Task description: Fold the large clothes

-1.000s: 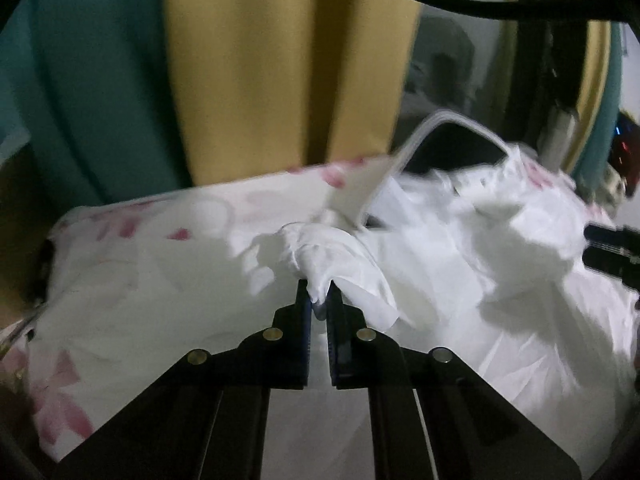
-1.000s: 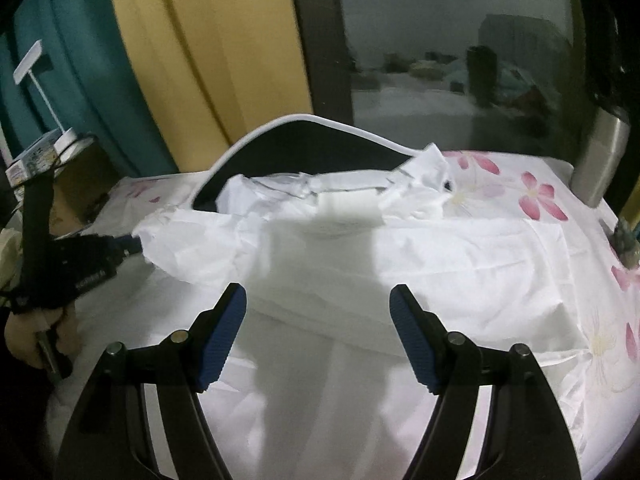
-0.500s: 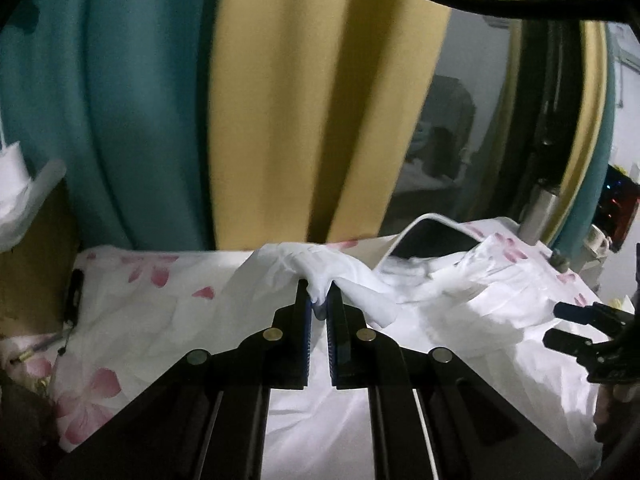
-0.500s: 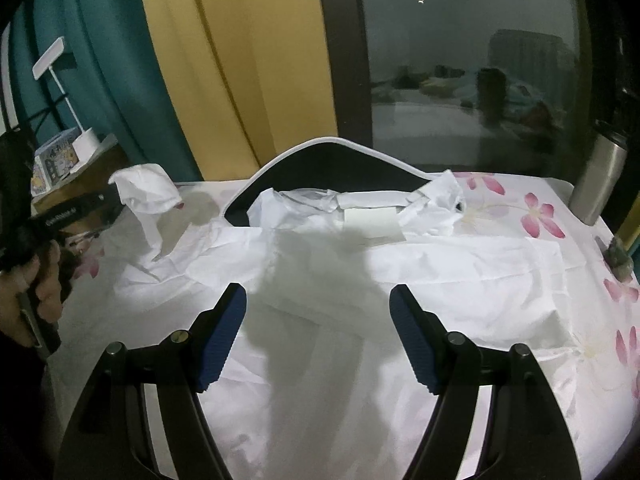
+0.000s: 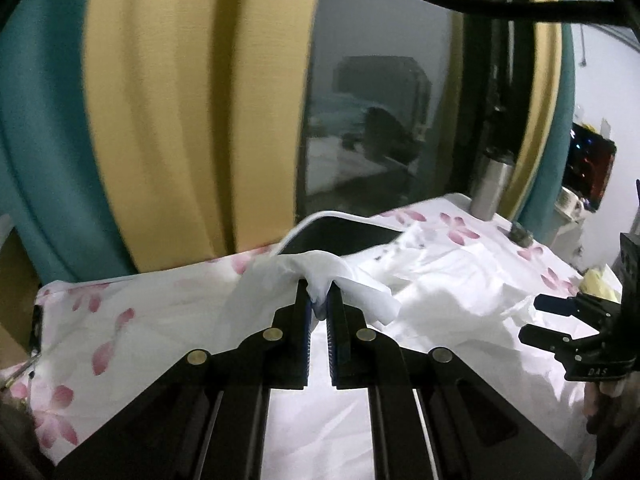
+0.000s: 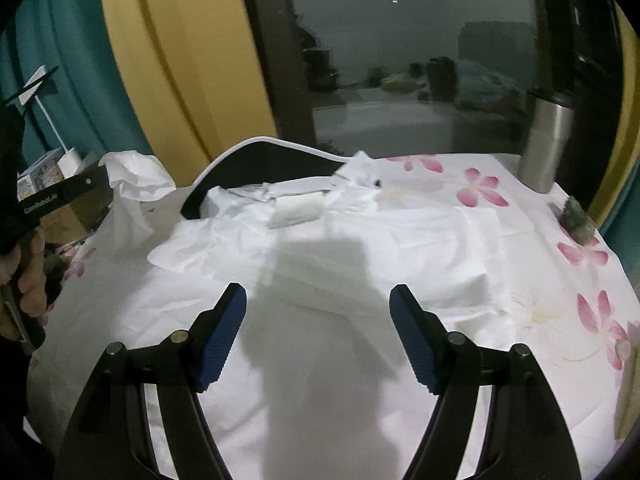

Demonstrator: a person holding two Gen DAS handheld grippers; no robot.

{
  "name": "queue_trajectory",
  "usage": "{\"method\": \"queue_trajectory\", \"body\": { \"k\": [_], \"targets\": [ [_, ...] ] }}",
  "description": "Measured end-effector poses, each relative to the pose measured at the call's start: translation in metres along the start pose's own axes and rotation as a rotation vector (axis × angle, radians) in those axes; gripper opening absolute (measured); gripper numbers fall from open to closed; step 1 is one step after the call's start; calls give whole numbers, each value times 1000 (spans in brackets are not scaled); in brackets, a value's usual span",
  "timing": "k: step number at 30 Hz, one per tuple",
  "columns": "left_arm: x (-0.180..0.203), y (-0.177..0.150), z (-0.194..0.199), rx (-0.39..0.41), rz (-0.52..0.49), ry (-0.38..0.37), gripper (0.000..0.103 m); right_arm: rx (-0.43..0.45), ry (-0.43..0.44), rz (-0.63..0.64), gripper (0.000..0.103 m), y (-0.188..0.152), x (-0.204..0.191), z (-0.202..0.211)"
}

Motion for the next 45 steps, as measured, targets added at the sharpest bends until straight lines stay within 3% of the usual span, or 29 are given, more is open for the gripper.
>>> {"method": "queue_trajectory", "body": {
  "k": [7,11,21,30,35,38,39,40,41,42,45],
  "targets": [
    [52,-2,-29,-43,-44,-49,8,14,0,-35,74,-6,35,9],
    [79,-2,-44,-50,-90,-41,8,15,-4,-55,74,-10,57,11],
    [156,-14,-97,-91,-126,-132,8,-3,-32,-79,74,-13,107,11],
    [185,-26,-139,-145,-102,-175,8,-21,-78,-94,74,-17,139,2],
    [194,-22,-147,-131,-75,-220,8,-32,-94,-100,74,-18,148,-5],
    [200,-30,-154,-185,-49,-273,8,-35,-104,-100,74,-18,151,-7],
    [201,-33,-157,-205,-46,-281,9,-37,-107,-98,74,-17,152,-9],
    [201,-39,-160,-237,-40,-289,20,-38,-111,-97,74,-18,152,-9],
    [199,-45,-162,-266,-32,-299,38,-39,-113,-97,74,-18,152,-10],
    [198,-48,-162,-282,-28,-304,46,-42,-115,-96,74,-18,152,-10],
    [192,-55,-154,-309,-20,-321,51,-50,-120,-96,74,-20,150,-12]
  ]
}}
Point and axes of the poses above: each gripper's, at about its wrist camera, not at the fingertips, and z roughly against the way its jaws point, x to its right, y to its top, the point moved 6 cm from there along -z, roughly the way its jaws point, and after that the axes turned 6 degrees about x, right-handed, at the moved point
